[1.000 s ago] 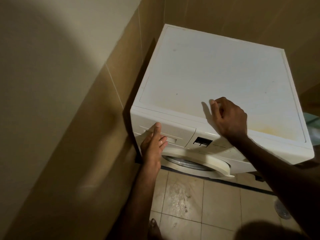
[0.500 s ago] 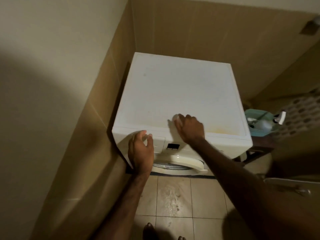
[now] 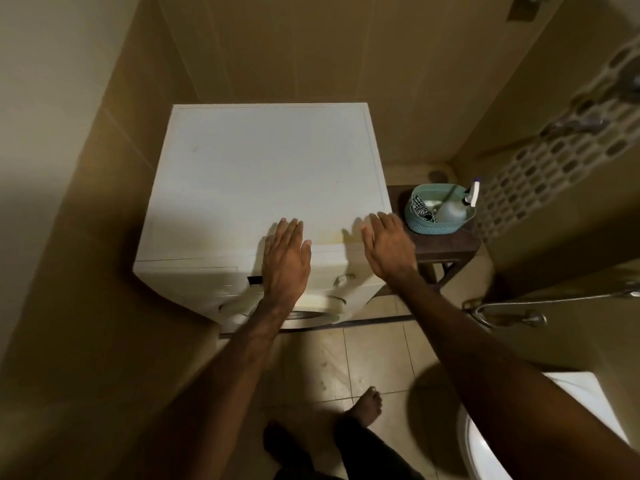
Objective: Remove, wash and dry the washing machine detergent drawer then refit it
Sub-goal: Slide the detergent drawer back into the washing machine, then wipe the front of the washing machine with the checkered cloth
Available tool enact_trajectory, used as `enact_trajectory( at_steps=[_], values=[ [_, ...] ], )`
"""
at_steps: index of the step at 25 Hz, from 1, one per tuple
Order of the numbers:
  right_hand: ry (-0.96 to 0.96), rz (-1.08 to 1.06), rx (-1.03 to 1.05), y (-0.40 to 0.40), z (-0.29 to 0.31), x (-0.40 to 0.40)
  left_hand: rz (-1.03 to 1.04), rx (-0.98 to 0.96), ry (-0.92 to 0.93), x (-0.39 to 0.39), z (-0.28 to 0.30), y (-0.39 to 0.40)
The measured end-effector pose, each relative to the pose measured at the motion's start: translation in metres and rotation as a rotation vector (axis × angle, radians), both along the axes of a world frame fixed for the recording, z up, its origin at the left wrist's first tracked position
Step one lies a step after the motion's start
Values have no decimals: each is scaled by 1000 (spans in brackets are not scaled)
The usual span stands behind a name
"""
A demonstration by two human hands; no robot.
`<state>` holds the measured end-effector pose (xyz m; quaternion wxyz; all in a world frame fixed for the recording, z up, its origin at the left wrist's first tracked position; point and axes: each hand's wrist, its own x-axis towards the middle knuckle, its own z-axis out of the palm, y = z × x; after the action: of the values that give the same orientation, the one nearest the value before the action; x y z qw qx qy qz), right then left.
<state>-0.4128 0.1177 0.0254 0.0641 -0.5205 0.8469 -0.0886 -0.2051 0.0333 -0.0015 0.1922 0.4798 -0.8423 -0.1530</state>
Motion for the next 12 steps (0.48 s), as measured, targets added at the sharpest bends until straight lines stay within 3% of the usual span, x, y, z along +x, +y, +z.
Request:
enact_trajectory(
  at_steps=[12],
  values=[
    [-102, -179, -87, 54, -43, -177, -226, 20, -20, -227, -10, 61]
  ],
)
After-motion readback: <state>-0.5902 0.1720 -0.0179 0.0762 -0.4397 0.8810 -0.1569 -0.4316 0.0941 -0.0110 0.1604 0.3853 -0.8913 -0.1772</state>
